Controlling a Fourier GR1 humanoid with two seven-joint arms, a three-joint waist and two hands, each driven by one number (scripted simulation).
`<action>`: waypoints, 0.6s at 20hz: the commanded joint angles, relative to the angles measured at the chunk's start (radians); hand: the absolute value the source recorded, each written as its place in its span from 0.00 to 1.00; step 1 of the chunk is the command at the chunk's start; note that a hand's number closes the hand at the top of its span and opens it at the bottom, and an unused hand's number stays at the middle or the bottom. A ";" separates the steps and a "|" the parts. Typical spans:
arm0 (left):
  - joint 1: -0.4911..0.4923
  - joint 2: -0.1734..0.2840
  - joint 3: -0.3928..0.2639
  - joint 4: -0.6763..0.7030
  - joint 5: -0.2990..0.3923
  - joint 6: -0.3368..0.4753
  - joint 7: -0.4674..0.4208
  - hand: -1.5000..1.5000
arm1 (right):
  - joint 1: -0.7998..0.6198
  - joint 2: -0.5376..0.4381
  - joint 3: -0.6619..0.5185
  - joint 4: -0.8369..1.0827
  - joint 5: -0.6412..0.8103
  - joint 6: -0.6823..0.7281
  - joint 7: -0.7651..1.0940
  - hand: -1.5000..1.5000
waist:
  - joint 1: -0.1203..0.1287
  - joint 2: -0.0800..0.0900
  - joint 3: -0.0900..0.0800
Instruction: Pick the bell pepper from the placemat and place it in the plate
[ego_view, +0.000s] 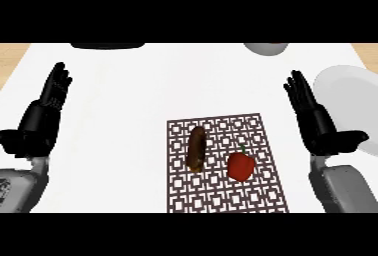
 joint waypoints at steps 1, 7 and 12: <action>0.025 -0.039 -0.007 0.034 0.018 -0.024 0.051 0.50 | 0.039 -0.044 -0.060 -0.096 -0.005 -0.038 0.056 1.00 | 0.003 0.000 0.011; 0.187 -0.123 -0.045 0.117 0.120 -0.027 0.162 0.50 | 0.162 -0.347 -0.137 -0.024 0.295 -0.188 0.115 1.00 | -0.083 0.035 -0.029; 0.268 -0.191 -0.090 0.116 0.169 -0.058 0.193 0.50 | 0.291 -0.031 -0.291 -0.255 0.219 -0.588 0.074 0.00 | -0.047 -0.011 0.009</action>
